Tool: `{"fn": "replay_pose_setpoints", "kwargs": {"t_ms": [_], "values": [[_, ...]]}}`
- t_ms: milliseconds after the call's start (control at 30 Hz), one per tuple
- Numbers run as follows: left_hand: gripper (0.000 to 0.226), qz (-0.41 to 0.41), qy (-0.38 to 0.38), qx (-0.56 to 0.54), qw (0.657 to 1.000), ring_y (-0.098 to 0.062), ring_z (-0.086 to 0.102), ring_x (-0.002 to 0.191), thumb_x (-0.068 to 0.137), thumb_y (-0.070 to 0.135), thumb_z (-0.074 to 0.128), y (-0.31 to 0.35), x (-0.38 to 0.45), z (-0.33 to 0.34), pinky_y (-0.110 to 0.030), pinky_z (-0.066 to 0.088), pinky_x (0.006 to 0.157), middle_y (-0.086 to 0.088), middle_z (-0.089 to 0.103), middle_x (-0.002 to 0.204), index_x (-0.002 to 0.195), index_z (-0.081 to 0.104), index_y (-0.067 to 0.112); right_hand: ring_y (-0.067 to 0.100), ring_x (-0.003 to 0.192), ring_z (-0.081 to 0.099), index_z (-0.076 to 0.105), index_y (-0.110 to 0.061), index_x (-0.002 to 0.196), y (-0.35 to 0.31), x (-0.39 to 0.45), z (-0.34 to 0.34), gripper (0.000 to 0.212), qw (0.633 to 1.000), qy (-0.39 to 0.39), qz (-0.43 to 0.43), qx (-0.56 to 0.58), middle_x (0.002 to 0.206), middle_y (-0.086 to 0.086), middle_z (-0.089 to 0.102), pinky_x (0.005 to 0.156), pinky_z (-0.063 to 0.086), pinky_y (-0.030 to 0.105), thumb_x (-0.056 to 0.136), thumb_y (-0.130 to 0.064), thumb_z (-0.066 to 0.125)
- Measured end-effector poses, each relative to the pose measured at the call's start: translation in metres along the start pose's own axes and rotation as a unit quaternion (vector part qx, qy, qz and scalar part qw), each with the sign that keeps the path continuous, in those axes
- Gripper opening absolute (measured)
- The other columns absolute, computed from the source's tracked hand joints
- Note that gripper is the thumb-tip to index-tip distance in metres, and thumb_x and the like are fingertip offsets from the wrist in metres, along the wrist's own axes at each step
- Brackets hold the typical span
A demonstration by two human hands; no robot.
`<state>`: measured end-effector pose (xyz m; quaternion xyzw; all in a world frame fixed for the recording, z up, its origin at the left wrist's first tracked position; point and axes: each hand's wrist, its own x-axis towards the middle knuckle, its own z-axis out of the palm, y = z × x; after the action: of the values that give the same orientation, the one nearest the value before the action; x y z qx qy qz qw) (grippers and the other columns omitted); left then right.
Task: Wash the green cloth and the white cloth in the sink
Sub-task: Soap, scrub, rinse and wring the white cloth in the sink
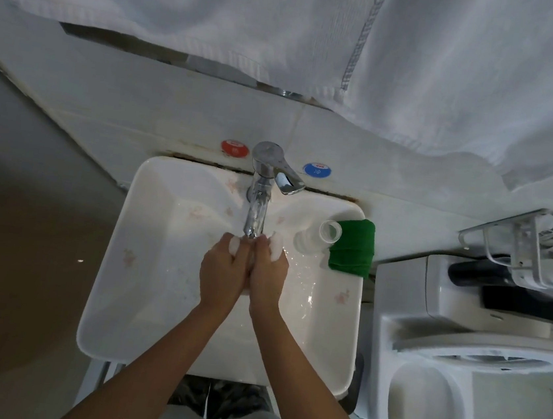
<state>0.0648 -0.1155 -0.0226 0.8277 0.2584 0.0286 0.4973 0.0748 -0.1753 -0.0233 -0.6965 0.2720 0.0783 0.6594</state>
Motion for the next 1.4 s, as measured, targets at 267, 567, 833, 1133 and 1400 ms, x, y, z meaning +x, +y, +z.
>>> {"fn": "replay_pose_setpoints", "kwargs": {"t_ms": [267,567,833,1133,1400], "values": [[0.046,0.022,-0.039,-0.053,0.998,-0.014,0.061,0.081,0.082,0.055,0.052,-0.013,0.009,-0.013,-0.023,0.051,0.067,-0.002,0.061,0.09,0.098,0.056,0.013,0.026,0.1,0.064,0.05,-0.031,0.125,-0.002,0.004,-0.015,0.058,0.962,-0.181,0.122,-0.164,0.118,0.006,0.063,0.072,0.059,0.038,0.089,-0.072,0.032],[0.083,-0.031,-0.173,-0.178,0.968,0.004,0.046,0.116,0.082,0.035,0.063,-0.005,-0.001,-0.016,-0.014,0.041,0.09,0.019,0.041,0.131,0.148,0.014,0.026,0.024,0.076,0.056,0.056,-0.009,0.092,-0.001,0.005,-0.027,0.035,0.987,-0.123,0.071,0.071,0.083,0.011,0.059,0.066,0.048,0.036,0.07,-0.032,0.069],[0.039,-0.141,-0.183,-0.04,0.972,-0.027,0.054,0.115,0.098,0.048,0.037,0.002,0.01,-0.019,-0.046,0.042,0.102,-0.005,0.058,0.129,0.125,0.055,0.026,0.02,0.08,0.06,0.066,-0.009,0.088,0.006,0.005,-0.031,0.034,0.985,-0.123,0.033,0.12,0.082,0.007,0.064,0.068,0.047,0.029,0.055,-0.005,0.06],[0.041,-0.131,-0.13,-0.056,0.981,-0.02,0.062,0.095,0.078,0.038,0.06,0.007,0.013,-0.03,-0.036,0.053,0.081,-0.003,0.064,0.108,0.114,0.058,0.018,0.026,0.113,0.057,0.043,-0.038,0.138,0.0,0.003,-0.026,0.065,0.975,-0.184,0.127,0.007,0.137,0.006,0.051,0.09,0.051,0.039,0.081,-0.068,0.054],[0.048,-0.131,-0.134,-0.184,0.965,-0.013,0.062,0.096,0.083,0.0,0.065,0.008,0.009,-0.028,-0.017,0.054,0.068,-0.001,0.06,0.106,0.123,0.05,0.02,0.02,0.115,0.057,0.026,-0.027,0.15,-0.008,0.015,-0.037,0.074,0.964,-0.2,0.165,-0.054,0.14,0.001,0.046,0.08,0.054,0.028,0.087,-0.012,0.061]]}}
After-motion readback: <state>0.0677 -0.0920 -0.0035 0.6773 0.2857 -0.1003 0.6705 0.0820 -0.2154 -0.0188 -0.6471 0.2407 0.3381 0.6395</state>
